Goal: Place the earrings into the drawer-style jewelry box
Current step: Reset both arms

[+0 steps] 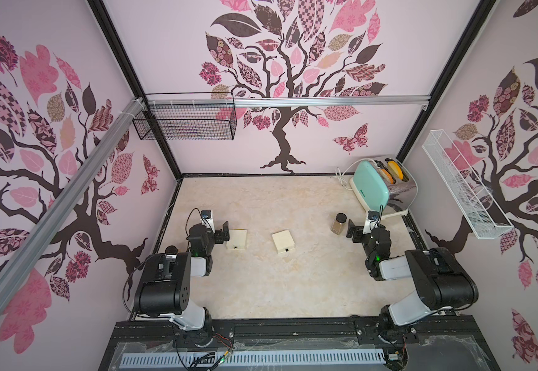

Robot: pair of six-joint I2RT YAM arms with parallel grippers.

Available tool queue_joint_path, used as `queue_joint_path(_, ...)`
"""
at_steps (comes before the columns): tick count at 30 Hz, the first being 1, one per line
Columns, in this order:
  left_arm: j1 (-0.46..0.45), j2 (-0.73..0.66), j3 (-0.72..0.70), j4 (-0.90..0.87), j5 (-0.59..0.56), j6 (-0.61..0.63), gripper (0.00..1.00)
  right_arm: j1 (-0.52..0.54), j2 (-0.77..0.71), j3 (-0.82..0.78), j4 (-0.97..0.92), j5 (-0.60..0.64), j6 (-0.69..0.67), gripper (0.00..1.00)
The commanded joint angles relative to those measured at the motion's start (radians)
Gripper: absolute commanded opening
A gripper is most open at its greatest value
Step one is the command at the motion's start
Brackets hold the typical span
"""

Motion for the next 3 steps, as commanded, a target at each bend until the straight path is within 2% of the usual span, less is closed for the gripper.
queue_joint_path(1,0.004,0.007,0.014,0.013,-0.010,-0.011,0.98,-0.003,-0.005,0.015,-0.015,-0.008,-0.001,0.99)
queue_joint_path(3,0.003,0.000,0.011,0.009,-0.010,-0.011,0.98,-0.007,-0.017,-0.001,0.005,-0.010,0.002,0.99)
